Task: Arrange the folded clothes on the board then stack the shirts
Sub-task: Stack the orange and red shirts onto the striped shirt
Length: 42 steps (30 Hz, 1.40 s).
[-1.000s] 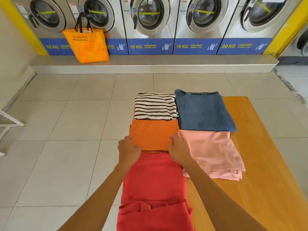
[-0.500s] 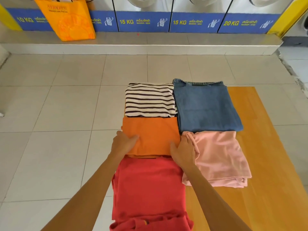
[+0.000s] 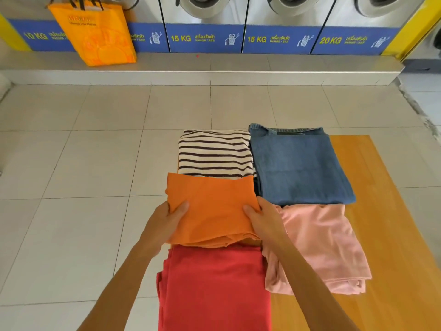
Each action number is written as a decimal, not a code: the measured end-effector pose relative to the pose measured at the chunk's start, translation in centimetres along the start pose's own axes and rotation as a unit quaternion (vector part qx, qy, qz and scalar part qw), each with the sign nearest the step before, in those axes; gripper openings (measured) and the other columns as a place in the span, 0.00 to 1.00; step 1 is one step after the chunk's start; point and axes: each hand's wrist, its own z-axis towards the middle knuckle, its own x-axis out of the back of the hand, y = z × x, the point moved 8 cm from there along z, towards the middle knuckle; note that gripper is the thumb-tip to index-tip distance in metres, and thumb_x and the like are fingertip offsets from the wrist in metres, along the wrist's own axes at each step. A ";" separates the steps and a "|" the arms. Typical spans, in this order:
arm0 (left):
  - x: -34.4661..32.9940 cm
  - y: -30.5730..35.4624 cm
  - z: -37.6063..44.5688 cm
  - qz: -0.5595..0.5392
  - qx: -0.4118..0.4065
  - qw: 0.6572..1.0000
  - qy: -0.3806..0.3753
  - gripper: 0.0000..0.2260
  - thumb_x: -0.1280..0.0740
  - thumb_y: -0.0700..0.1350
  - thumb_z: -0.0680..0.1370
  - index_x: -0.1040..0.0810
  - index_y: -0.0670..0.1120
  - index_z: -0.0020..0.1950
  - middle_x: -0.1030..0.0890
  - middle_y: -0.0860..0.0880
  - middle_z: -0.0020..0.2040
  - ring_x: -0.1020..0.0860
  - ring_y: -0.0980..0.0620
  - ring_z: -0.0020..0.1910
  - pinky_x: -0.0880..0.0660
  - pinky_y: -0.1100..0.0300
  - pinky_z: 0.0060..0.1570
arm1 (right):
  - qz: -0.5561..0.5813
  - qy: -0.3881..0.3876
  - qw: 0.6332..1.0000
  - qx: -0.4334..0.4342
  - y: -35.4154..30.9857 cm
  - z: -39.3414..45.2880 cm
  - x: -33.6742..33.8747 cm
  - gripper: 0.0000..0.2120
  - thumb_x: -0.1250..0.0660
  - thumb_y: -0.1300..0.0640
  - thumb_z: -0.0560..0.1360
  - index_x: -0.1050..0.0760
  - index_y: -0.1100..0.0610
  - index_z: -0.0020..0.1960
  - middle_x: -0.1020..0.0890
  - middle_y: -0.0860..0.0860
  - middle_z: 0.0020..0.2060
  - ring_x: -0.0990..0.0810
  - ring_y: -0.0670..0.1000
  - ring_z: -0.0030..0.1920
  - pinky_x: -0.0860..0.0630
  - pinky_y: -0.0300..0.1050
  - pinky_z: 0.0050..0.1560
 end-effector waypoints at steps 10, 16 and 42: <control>4.5 10.1 3.7 -0.043 -0.113 0.993 0.001 0.30 0.31 0.60 0.75 0.33 0.52 0.74 0.22 0.52 0.65 0.22 0.46 0.60 0.23 0.43 0.60 | 0.073 0.004 0.992 0.101 -9.8 6.8 4.8 0.09 0.35 0.50 0.81 0.22 0.51 0.58 0.18 0.46 0.50 0.19 0.51 0.51 0.21 0.50 0.51; 3.4 14.6 11.0 -0.011 -0.121 0.991 0.049 0.27 0.32 0.54 0.78 0.33 0.46 0.74 0.25 0.46 0.68 0.24 0.42 0.63 0.25 0.44 0.61 | 0.059 0.044 0.995 0.070 -11.0 13.3 5.1 0.11 0.37 0.54 0.81 0.25 0.55 0.61 0.21 0.50 0.48 0.22 0.52 0.46 0.23 0.49 0.46; 2.4 6.8 12.1 0.039 -0.026 0.987 0.153 0.23 0.37 0.57 0.80 0.29 0.44 0.70 0.23 0.43 0.64 0.23 0.40 0.60 0.24 0.46 0.58 | -0.012 0.106 0.994 0.023 -5.5 12.5 4.2 0.09 0.38 0.59 0.80 0.27 0.61 0.58 0.20 0.55 0.42 0.25 0.49 0.37 0.27 0.43 0.34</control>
